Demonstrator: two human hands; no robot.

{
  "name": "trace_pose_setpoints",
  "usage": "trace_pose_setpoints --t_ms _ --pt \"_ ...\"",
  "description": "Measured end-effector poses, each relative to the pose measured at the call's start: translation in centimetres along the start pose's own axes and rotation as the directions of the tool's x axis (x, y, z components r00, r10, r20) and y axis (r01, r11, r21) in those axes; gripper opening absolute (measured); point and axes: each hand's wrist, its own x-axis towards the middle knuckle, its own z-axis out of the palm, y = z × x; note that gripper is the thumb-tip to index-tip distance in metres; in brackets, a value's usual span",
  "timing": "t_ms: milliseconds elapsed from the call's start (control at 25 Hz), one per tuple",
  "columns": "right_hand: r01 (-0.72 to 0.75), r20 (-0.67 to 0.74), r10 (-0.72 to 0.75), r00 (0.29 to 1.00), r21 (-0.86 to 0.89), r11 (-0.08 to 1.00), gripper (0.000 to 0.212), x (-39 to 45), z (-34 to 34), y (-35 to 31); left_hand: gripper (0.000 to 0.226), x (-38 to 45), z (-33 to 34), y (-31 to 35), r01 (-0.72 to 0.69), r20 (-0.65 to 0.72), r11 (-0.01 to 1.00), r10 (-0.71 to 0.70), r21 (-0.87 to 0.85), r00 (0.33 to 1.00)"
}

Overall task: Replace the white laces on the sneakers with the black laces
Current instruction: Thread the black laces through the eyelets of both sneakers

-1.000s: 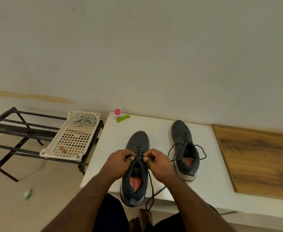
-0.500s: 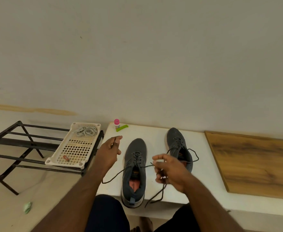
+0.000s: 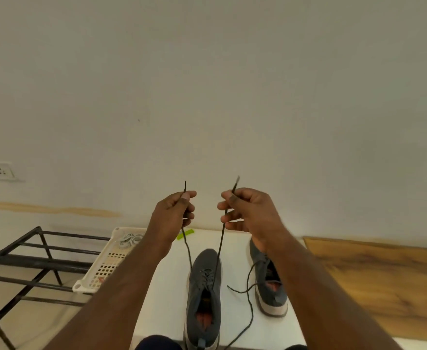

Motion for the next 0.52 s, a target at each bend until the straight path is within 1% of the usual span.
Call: trace_pose_setpoints --t_ms 80,160,200,240,320,400,520 --pt "0.072 -0.126 -0.086 0.988 -0.111 0.991 0.018 0.8 1.3 0.3 0.024 0.0 0.5 1.0 -0.047 0.013 0.998 0.047 -0.032 0.999" --pt "0.126 -0.191 -0.169 0.967 -0.218 0.968 0.015 1.9 2.4 0.9 0.022 0.3 1.2 1.6 -0.085 0.017 0.996 0.085 0.001 0.996" --pt "0.137 -0.209 -0.187 0.96 -0.231 0.963 0.016 2.4 2.8 1.1 0.018 0.5 1.6 1.9 -0.093 0.008 0.995 0.093 0.039 0.996" --pt "0.143 -0.226 -0.194 0.955 -0.226 0.964 0.018 2.8 3.1 1.3 0.014 0.7 1.9 2.1 -0.095 -0.009 0.993 0.096 0.063 0.995" --pt "0.134 -0.27 -0.192 0.943 -0.219 0.966 0.018 3.5 3.6 1.5 0.01 1.0 2.5 2.4 -0.085 -0.046 0.995 0.088 0.056 0.995" --pt "0.127 -0.298 -0.188 0.936 -0.211 0.969 0.016 3.9 3.9 1.4 0.007 1.2 2.8 2.7 -0.061 -0.063 0.998 0.061 0.001 0.996" --pt "0.139 -0.29 -0.182 0.94 -0.162 0.977 0.011 4.1 4.3 1.6 0.006 1.5 3.0 2.6 -0.007 -0.046 0.995 0.003 -0.104 0.999"
